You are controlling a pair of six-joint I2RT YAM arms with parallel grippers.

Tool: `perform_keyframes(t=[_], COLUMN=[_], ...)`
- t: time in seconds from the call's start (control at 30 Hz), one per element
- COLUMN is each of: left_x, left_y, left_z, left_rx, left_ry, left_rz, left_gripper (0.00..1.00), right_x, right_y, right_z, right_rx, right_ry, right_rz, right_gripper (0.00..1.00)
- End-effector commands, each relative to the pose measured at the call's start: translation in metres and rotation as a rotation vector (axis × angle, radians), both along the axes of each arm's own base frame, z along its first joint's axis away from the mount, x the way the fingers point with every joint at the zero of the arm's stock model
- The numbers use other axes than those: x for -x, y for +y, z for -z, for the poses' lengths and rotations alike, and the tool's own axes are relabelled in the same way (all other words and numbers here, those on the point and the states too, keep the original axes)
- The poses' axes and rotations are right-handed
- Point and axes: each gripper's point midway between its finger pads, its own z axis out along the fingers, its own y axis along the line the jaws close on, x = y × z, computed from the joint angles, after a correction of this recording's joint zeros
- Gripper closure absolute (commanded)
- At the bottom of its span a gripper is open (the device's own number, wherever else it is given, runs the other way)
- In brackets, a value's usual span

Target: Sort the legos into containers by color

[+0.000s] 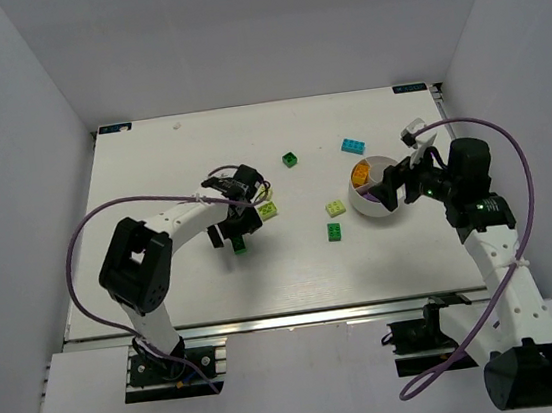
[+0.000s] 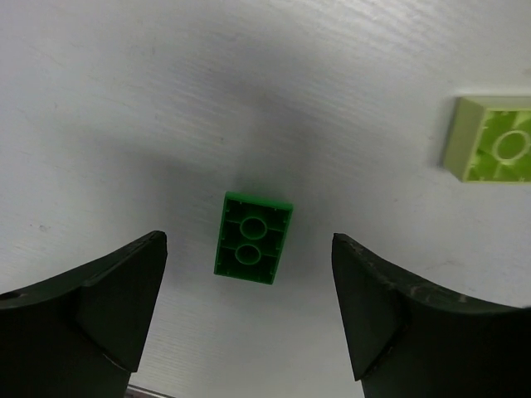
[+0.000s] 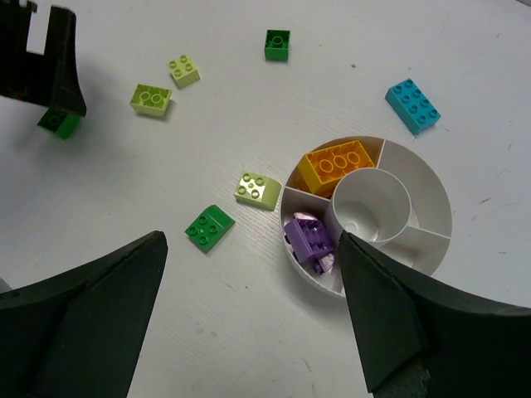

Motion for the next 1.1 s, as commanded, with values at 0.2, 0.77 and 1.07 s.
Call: perform_keyframes(t=[0.2,0.77,1.07], left_x=[0.000,0.001,-0.011], left_y=[-0.004,-0.017,-0.092], left_z=[0.007,0.011,-0.070], left_rx=[-0.006,0.057,0.330], left_ry=[0.054,0.063,-0.206], left_rz=[-0.035,0.057,0.674], left_gripper=[0.24,0.62,1.00], right_x=[-0.006,-0.002,0.000], right_y=[-0.008,-0.014,-0.016], right_z=[-0.009,-0.021,-0.021], right_rx=[-0.053,-0.050,-0.078], right_ry=[-0.072,-0.091,-0.060], right_rz=[0.095,0.146,0.179], right_gripper=[0.11,0.12,0.52])
